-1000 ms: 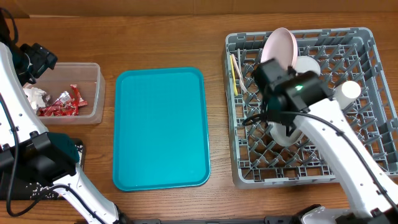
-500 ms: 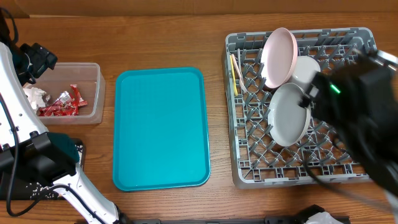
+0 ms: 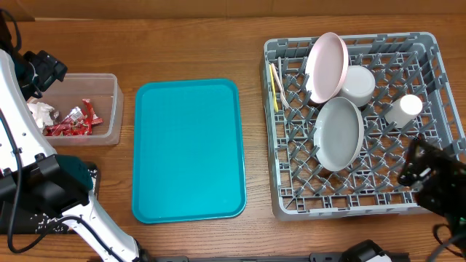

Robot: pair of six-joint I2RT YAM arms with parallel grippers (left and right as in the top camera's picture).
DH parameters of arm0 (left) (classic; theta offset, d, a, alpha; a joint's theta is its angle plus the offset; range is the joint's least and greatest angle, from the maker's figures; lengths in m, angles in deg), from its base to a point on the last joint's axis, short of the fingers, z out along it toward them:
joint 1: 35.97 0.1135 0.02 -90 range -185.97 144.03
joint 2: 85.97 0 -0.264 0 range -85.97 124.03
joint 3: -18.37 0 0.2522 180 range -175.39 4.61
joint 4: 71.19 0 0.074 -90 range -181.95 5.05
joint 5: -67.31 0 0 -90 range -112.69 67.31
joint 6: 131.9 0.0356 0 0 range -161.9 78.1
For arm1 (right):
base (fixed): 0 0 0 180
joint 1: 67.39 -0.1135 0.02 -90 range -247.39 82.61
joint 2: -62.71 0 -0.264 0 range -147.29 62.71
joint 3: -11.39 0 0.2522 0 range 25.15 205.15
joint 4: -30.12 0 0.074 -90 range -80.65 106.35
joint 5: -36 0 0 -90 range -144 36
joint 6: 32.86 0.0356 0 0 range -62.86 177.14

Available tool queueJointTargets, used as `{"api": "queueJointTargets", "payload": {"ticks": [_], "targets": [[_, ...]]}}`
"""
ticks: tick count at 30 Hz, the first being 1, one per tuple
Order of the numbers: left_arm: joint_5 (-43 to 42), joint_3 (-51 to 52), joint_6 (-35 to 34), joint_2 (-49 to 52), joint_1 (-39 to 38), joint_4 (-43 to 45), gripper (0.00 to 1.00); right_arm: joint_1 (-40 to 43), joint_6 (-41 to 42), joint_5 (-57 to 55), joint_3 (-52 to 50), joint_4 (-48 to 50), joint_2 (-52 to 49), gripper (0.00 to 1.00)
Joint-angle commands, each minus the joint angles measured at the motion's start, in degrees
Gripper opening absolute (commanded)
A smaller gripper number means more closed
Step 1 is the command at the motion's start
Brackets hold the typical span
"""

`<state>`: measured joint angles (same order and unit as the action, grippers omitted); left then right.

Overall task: Sort waste into correct bins and load items into the dishwasher rack
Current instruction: 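Release the plate and withdraw the right gripper from the rack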

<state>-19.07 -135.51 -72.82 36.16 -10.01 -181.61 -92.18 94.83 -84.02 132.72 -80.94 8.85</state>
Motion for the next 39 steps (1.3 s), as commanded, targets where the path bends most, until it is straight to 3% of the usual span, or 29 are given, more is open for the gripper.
{"api": "queueJointTargets", "payload": {"ticks": [1, 14, 21, 23, 27, 30, 36, 39], "targets": [[-0.1, -0.6, 1.1, -1.6, -0.3, -0.1, 1.0, 0.2, 0.5, 1.2, -0.6, 0.3, -1.0, 1.0], [-0.1, -0.6, 1.1, -1.6, -0.3, -0.1, 1.0, 0.2, -3.4, 1.9, -1.3, 0.3, -1.0, 1.0], [-0.1, -0.6, 1.1, -1.6, -0.3, -0.1, 1.0, 6.7, -5.4, 2.2, -11.8, 3.8, 1.5, 1.0], [-0.1, -0.6, 1.1, -1.6, -0.3, -0.1, 1.0, 10.4, -8.7, 5.0, -17.2, 9.1, 3.8, 1.0], [-0.1, -0.6, 1.1, -1.6, -0.3, -0.1, 1.0, 16.6, -27.6, 18.1, -32.1, 26.7, 11.1, 1.0], [-0.1, -0.6, 1.1, -1.6, -0.3, -0.1, 1.0, 19.2, -37.4, 26.1, -45.9, 41.1, 18.2, 1.0], [-0.1, -0.6, 1.1, -1.6, -0.3, -0.1, 1.0, 20.7, -38.0, 28.6, -73.0, 66.8, 30.2, 1.0], [-0.1, -0.6, 1.1, -1.6, -0.3, -0.1, 1.0, 21.5, -38.0, 29.6, -81.7, 76.0, 34.6, 1.0]]}}
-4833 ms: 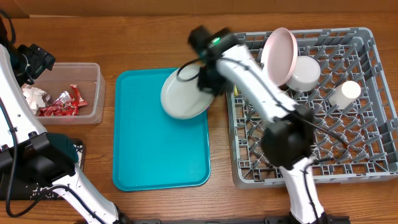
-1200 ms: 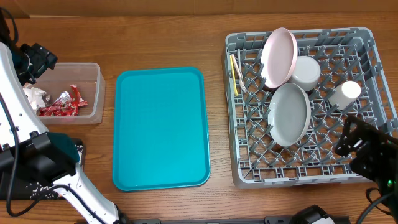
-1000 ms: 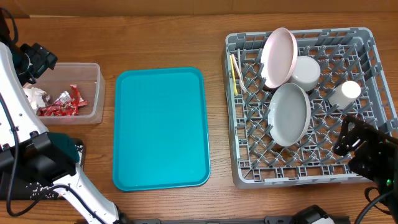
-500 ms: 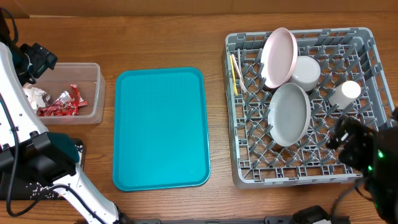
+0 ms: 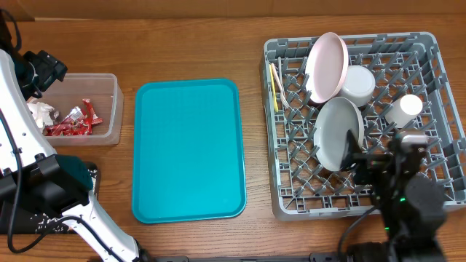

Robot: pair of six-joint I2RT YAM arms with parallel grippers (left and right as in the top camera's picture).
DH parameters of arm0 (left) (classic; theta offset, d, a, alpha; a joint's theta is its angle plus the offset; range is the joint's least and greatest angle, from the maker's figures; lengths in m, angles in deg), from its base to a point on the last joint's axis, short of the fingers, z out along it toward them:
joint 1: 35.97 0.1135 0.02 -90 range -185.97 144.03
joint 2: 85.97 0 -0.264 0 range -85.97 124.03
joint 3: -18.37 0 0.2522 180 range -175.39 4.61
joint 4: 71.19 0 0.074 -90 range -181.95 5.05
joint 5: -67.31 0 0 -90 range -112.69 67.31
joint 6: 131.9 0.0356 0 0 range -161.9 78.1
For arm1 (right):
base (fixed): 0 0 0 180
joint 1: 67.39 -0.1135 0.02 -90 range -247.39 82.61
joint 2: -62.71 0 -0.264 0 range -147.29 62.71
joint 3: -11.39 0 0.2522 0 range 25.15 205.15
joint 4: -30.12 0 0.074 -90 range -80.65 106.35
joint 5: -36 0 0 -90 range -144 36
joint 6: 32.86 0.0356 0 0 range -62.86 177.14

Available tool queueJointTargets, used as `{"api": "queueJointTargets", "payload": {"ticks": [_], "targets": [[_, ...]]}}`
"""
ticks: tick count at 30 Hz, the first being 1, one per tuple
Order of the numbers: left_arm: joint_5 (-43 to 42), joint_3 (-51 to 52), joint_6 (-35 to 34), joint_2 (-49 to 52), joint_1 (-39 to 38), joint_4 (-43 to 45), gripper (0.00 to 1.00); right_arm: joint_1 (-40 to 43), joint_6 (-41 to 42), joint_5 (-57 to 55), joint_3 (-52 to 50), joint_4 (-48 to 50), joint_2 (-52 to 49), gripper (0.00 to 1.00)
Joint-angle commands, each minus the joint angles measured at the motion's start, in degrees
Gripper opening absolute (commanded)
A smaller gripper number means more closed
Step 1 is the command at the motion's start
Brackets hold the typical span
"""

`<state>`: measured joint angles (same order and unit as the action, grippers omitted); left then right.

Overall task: Sort waste into correct bins and load items into the dishwasher rack
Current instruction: 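Release the plate and withdraw the right gripper from the rack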

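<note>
The grey dishwasher rack (image 5: 277,145) at the right holds a pink plate (image 5: 326,65) and a grey plate (image 5: 336,132) on edge, a white bowl (image 5: 358,84), a white cup (image 5: 405,109) and a yellow utensil (image 5: 274,86). The clear bin (image 5: 109,109) at the left contains red wrappers (image 5: 73,120) and crumpled white paper (image 5: 40,113). The teal tray (image 5: 188,149) lies bare between them. My right gripper (image 5: 357,156) hangs over the rack's front, right beside the grey plate; its jaws are hard to read. My left gripper (image 5: 45,71) sits by the bin's far left corner.
The left arm's white links and black base (image 5: 44,196) fill the table's left edge. The right arm's body (image 5: 408,200) covers the rack's front right corner. Bare wood lies behind the tray and bin.
My right arm was at the rack's front right edge. It is now further left over the rack, with its gripper beside the grey plate. The left arm and all items are unchanged.
</note>
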<state>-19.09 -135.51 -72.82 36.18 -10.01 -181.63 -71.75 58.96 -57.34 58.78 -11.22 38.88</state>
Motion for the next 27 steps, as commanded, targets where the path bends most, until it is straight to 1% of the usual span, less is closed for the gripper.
{"api": "queueJointTargets", "payload": {"ticks": [1, 4, 10, 16, 20, 27], "targets": [[-0.1, -0.6, 1.1, -1.6, -0.3, -0.1, 1.0, 1.5, -2.1, 3.8, -10.9, 9.5, 6.3, 1.0], [-0.1, -0.6, 1.1, -1.6, -0.3, -0.1, 1.0, 2.9, -2.1, 7.0, -19.2, 18.2, 11.2, 1.0], [-0.1, -0.6, 1.1, -1.6, -0.3, -0.1, 1.0, 6.1, -2.3, 12.8, -28.4, 25.0, 18.4, 1.0], [-0.1, -0.6, 1.1, -1.6, -0.3, -0.1, 1.0, 6.4, -3.6, 13.5, -32.8, 26.4, 23.4, 1.0], [-0.1, -0.6, 1.1, -1.6, -0.3, -0.1, 1.0, 6.3, -5.3, 13.2, -33.2, 25.3, 23.7, 1.0], [-0.1, -0.6, 1.1, -1.6, -0.3, -0.1, 1.0, 6.3, -5.3, 12.4, -33.2, 23.6, 23.7, 1.0]]}}
